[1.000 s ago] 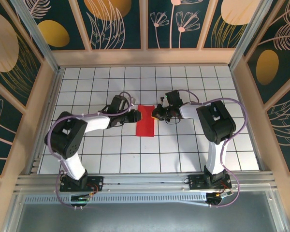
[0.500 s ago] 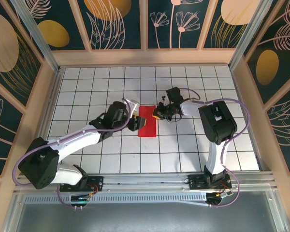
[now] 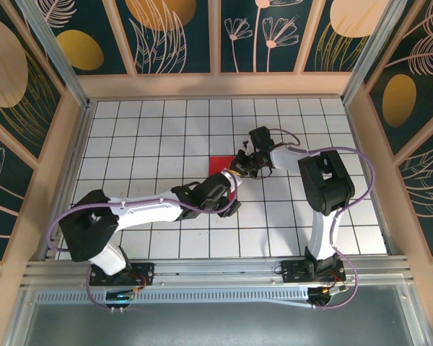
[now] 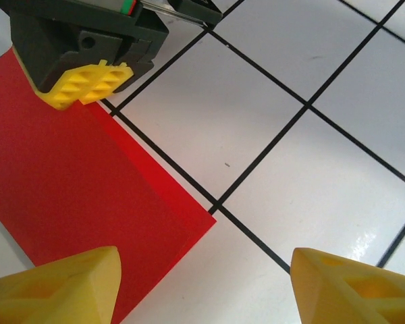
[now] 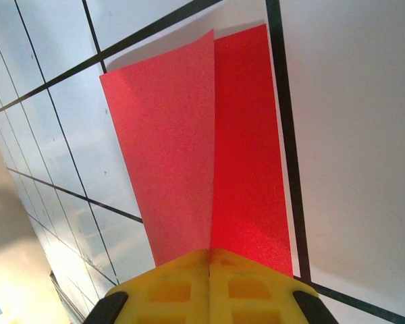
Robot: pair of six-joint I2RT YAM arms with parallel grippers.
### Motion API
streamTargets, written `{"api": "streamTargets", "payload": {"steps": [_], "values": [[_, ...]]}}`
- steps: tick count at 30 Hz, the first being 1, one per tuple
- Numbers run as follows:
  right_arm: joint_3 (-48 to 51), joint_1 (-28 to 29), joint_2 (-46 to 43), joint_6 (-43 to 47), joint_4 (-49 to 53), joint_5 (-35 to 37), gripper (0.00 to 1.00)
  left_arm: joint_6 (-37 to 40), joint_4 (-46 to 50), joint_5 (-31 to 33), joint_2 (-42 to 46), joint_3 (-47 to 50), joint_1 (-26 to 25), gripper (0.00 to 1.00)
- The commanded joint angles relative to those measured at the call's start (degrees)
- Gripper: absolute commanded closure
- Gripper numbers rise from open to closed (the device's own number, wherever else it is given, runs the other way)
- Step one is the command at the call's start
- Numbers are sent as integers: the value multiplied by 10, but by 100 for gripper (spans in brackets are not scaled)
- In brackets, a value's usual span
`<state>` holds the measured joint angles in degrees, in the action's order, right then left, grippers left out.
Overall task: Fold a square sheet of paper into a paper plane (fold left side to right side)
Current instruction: Fold the triangle a second time at the center of the table.
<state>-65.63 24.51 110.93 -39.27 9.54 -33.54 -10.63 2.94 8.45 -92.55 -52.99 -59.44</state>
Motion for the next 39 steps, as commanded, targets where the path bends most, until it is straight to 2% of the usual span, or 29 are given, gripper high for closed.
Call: {"api": "streamTargets", "payload": {"steps": [1,7,13,16,21,29,31,34,39], "values": [[-17,-3,-6,10,14,-11,96,14,34,72,-31,-24,-11,31],[-16,-3,-4,11,14,-13,95,9,59,136,-73,-65,-13,31],[-16,-3,-2,13,14,-13,95,12,63,142,-94,-75,-13,35],[-18,-3,0,15,17,-11,95,12,65,143,-97,-72,-13,40],[-19,-3,3,18,19,-8,95,11,64,141,-94,-66,-13,57],[-21,-4,4,22,18,-8,94,0,55,134,-89,-61,-13,89],[-25,-4,2,24,18,-9,91,-6,51,133,-87,-59,-13,95],[-29,-6,-5,29,18,-5,85,-15,44,124,-82,-55,-13,100],[-35,-20,-35,41,19,17,70,-35,28,88,-68,-49,-10,100]]}}
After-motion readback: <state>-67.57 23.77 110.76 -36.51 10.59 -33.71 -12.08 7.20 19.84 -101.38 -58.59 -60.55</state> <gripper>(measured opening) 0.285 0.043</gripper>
